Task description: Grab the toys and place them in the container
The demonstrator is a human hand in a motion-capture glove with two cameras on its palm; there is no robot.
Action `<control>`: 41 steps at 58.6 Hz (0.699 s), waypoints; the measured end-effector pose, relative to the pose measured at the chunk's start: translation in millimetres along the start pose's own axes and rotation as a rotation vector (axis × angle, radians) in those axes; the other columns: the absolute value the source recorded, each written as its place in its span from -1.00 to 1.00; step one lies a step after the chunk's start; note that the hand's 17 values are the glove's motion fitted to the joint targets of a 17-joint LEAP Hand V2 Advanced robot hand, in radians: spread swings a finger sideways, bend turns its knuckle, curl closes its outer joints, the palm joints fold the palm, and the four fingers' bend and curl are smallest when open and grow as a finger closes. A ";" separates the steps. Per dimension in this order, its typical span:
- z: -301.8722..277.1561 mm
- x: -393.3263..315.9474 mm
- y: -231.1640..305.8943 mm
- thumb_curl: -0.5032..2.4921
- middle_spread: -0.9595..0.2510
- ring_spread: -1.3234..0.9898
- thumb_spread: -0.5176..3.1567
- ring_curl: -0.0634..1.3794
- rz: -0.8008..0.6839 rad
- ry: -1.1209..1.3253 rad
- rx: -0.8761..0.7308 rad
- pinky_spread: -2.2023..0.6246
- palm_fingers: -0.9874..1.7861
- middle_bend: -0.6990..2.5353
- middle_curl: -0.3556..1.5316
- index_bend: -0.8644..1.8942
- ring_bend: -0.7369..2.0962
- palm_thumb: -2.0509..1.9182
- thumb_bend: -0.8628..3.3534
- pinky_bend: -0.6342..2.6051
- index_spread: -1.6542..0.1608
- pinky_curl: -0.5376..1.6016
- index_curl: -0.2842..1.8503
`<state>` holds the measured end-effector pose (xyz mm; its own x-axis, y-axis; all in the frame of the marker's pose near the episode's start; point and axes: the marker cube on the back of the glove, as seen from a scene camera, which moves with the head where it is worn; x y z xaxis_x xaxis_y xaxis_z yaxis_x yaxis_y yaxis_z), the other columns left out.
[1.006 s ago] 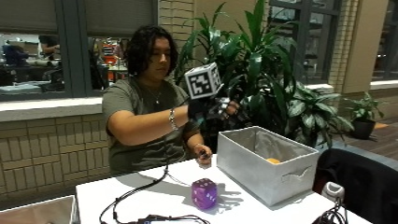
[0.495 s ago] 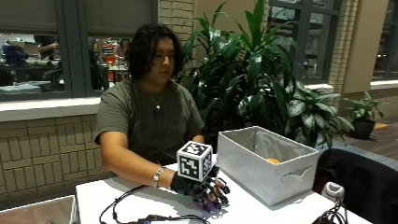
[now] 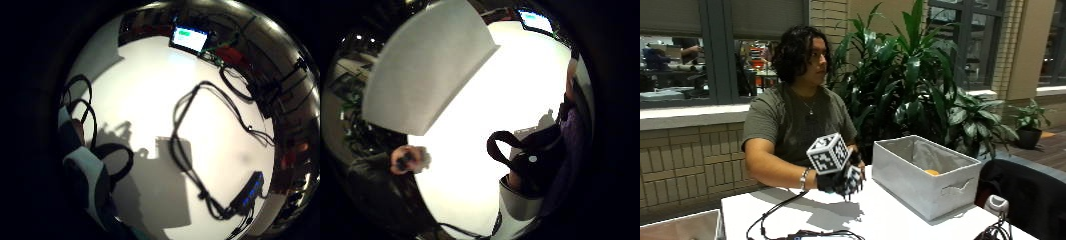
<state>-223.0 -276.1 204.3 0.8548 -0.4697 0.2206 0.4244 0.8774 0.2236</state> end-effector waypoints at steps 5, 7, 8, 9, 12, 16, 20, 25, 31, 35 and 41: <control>-59.8 -51.0 -3.6 -0.24 -0.03 -0.17 0.07 -0.02 -0.060 -0.056 0.095 0.25 0.59 -0.06 0.24 -0.01 0.41 0.25 -0.51 0.01 0.32 -0.08 -0.01; -82.5 -78.3 -4.4 -0.23 -0.04 -0.17 0.07 -0.01 -0.101 -0.060 0.128 0.25 0.59 -0.04 0.26 0.01 0.42 0.25 -0.52 0.02 0.32 -0.08 0.03; -93.2 -91.5 -5.4 -0.22 -0.04 -0.17 0.06 -0.01 -0.126 -0.063 0.137 0.25 0.58 -0.03 0.27 0.02 0.42 0.25 -0.52 0.02 0.32 -0.07 0.04; -103.5 -103.3 -7.1 -0.21 -0.04 -0.17 0.06 -0.01 -0.156 -0.061 0.143 0.25 0.58 -0.02 0.28 0.03 0.43 0.25 -0.52 0.02 0.32 -0.07 0.05; -129.2 -124.2 -16.8 -0.19 -0.05 -0.16 0.05 0.00 -0.322 0.020 0.172 0.25 0.57 0.00 0.31 0.05 0.44 0.25 -0.52 0.03 0.32 -0.06 0.10; -162.6 -149.5 -38.3 -0.16 -0.05 -0.16 0.03 0.00 -0.426 0.063 0.219 0.25 0.55 0.01 0.34 0.07 0.46 0.24 -0.52 0.04 0.32 -0.05 0.14; -197.8 -194.3 -65.7 -0.13 -0.05 -0.16 0.02 0.00 -0.353 -0.122 0.222 0.25 0.54 0.02 0.36 0.08 0.47 0.24 -0.53 0.05 0.32 -0.04 0.19; -216.0 -224.5 -104.9 -0.10 -0.04 -0.15 0.00 0.00 -0.338 -0.209 0.218 0.25 0.53 0.03 0.39 0.09 0.48 0.24 -0.53 0.05 0.32 -0.03 0.23; -208.3 -246.8 -148.8 -0.06 -0.04 -0.15 -0.02 0.00 -0.337 -0.170 0.245 0.25 0.52 0.04 0.41 0.09 0.49 0.24 -0.53 0.06 0.32 -0.02 0.27; -197.6 -262.7 -171.2 -0.03 -0.04 -0.15 -0.03 0.00 -0.302 -0.218 0.239 0.25 0.51 0.04 0.42 0.08 0.50 0.23 -0.54 0.06 0.32 -0.02 0.30; -175.3 -259.2 -196.7 -0.02 -0.03 -0.14 -0.05 -0.04 -0.215 -0.132 0.145 0.25 0.37 0.00 0.41 -0.04 0.44 0.20 -0.56 0.06 0.33 -0.03 0.31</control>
<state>-475.7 -309.9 -63.3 0.6999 -0.6601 0.2726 0.5363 0.7379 0.4099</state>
